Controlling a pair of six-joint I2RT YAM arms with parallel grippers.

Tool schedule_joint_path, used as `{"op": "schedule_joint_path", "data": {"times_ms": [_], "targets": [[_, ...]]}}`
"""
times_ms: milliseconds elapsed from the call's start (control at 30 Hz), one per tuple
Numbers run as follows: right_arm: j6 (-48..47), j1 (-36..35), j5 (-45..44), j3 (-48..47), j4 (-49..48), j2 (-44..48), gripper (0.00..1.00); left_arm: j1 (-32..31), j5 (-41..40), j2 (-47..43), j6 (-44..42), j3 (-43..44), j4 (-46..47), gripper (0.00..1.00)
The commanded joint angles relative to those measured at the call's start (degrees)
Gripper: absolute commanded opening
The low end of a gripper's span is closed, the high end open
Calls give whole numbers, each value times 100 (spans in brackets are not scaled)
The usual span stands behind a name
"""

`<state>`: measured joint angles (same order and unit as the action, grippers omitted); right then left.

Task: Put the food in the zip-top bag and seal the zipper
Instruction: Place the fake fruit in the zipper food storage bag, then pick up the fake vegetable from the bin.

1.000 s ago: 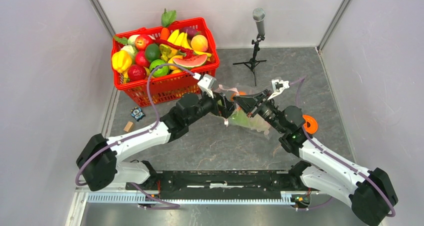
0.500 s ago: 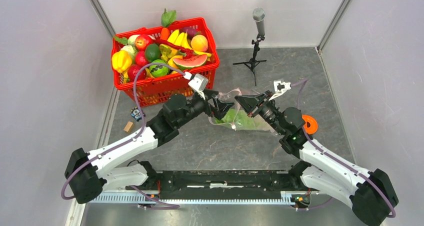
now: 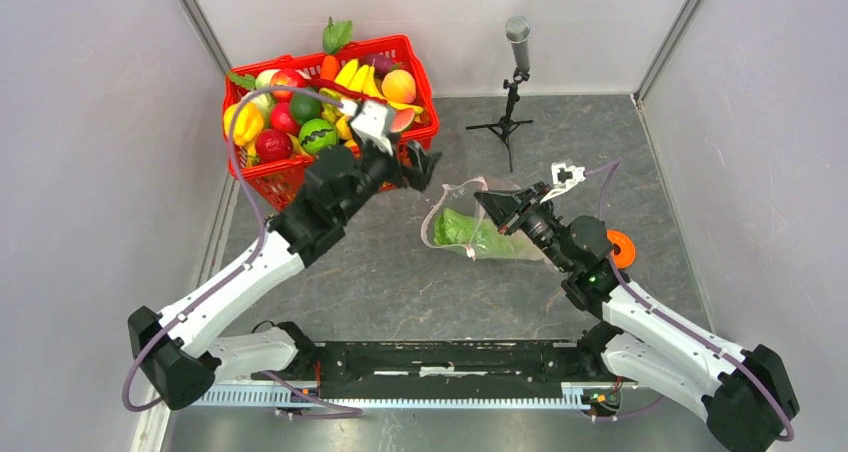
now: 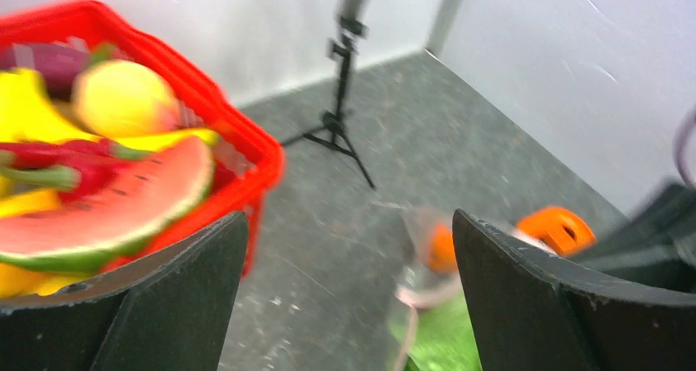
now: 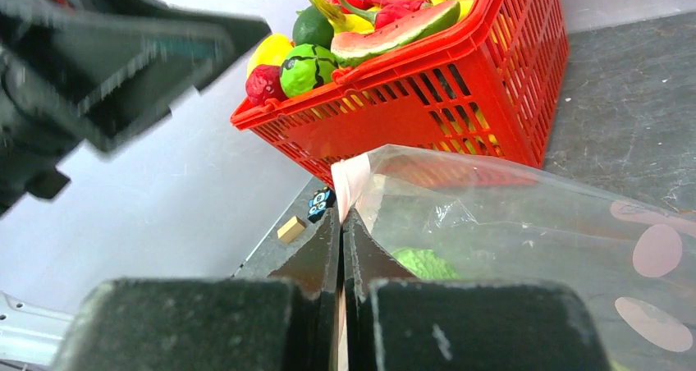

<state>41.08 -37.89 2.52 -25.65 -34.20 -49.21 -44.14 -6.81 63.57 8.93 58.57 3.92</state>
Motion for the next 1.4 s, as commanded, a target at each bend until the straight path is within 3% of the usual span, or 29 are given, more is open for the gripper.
{"op": "schedule_joint_path", "data": {"times_ms": [0, 100, 167, 333, 500, 733, 967, 1367], "targets": [[-103, -17, -28, 5, -111, 76, 0, 850, -143, 294, 2, 919, -633, 100], [-59, -19, 1, 21, -166, 27, 0, 1274, 242, 537, 155, 1348, -858, 93], [-62, -17, 90, -15, -147, -24, 0, 1319, 71, 726, -12, 1754, -1275, 88], [-48, -16, 93, -2, -186, -44, 0, 1575, -144, 1117, 127, 2130, -1700, 88], [-63, -17, 125, -10, -143, -32, 0, 1926, 54, 1496, 441, 2220, -1530, 84], [-78, -16, 113, -8, -109, 16, 0, 2093, -165, 2013, 757, 2463, -1428, 83], [-115, -17, 0, 16, -8, 107, 0, 2096, -545, 1859, 1103, 2048, -1136, 86], [-74, -21, 142, -77, -93, -16, 0, 2096, -1369, 2194, 1222, 2231, -1034, 86]]}}
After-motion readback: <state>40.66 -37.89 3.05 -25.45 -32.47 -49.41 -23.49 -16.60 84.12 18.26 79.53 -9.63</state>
